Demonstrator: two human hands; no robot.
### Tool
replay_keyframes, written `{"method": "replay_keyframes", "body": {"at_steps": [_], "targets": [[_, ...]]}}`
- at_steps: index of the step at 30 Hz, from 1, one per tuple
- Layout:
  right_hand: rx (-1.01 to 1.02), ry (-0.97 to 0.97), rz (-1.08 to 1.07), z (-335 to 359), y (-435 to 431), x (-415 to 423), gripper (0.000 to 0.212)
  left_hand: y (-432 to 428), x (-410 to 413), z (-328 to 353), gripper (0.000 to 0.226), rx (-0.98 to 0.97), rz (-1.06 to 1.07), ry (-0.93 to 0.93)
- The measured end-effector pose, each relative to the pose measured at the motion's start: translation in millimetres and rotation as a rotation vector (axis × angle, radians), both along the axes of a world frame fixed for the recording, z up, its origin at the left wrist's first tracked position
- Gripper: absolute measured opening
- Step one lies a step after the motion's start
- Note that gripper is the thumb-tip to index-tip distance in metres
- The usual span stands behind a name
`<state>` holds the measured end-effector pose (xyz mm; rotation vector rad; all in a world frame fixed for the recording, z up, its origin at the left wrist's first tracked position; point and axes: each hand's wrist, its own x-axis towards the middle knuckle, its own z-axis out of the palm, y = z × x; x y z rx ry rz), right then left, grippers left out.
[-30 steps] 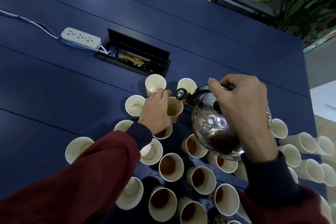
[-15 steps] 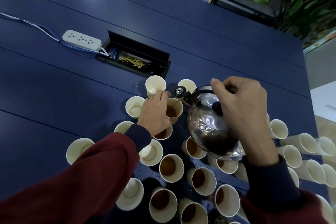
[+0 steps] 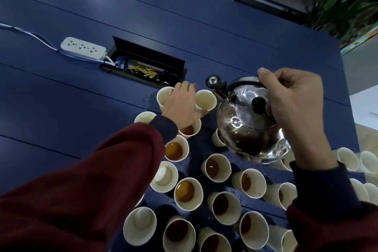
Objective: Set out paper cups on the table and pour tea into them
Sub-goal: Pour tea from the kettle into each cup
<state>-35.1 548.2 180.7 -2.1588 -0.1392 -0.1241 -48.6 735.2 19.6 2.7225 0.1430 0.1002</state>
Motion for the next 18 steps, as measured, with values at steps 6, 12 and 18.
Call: {"method": "replay_keyframes", "body": {"at_steps": [6, 12, 18], "targets": [[-0.173, 0.015, 0.030, -5, -7, 20, 0.046, -11, 27, -5, 0.072, 0.125, -0.034, 0.121], [-0.246, 0.017, 0.052, -9, -3, 29, 0.045, -17, 29, -11, 0.061, 0.101, -0.007, 0.087], [-0.330, 0.009, 0.054, -12, 5, 29, 0.041, -14, 24, -13, 0.064, 0.055, -0.007, 0.078]]}}
